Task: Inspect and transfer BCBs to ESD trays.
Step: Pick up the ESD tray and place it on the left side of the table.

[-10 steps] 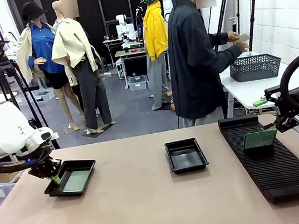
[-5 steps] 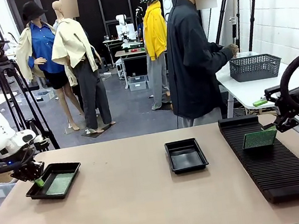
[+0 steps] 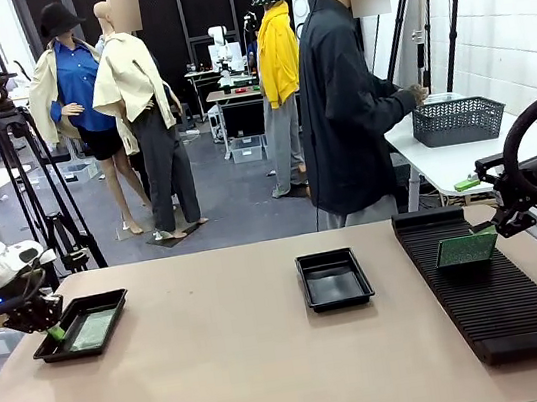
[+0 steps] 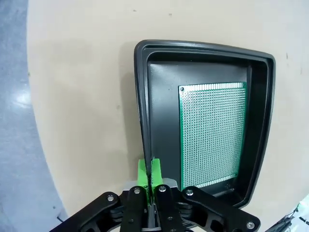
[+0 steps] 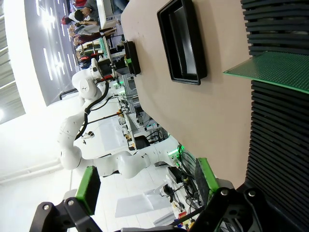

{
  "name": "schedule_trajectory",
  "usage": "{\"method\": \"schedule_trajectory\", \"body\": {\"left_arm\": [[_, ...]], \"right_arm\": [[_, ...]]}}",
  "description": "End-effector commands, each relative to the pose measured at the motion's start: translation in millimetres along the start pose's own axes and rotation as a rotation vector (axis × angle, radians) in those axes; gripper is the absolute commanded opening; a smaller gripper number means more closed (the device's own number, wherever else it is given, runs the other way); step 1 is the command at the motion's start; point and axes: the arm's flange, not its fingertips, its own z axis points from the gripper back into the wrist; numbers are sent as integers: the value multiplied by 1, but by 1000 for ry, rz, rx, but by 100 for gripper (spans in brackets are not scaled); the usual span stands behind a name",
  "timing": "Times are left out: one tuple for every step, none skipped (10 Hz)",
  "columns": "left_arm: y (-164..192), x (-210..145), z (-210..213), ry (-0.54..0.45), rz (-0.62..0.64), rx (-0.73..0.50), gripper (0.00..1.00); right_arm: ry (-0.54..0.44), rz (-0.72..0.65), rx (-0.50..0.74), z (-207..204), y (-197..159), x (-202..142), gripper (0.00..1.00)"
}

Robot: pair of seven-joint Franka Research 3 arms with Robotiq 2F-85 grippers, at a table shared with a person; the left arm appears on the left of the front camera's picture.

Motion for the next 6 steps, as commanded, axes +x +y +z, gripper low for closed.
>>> {"method": "schedule_trajectory", "body": {"left_arm": [[14, -4, 0, -15, 1, -52, 0], [20, -5, 2, -14, 23, -71, 0], [27, -5, 3, -6, 43, -102, 0], [34, -6, 4, -7, 57, -127, 0], [40, -7, 6, -12, 70, -141, 0], [44, -7, 7, -16, 78, -150, 0]], "right_arm": [[1, 3, 1, -1, 2, -2, 100], [1, 3, 1, -1, 2, -2, 100], [1, 3, 1, -1, 2, -2, 100], [1, 3, 1, -1, 2, -2, 100], [1, 3, 1, -1, 2, -2, 100], [1, 3, 1, -1, 2, -2, 100]]}}
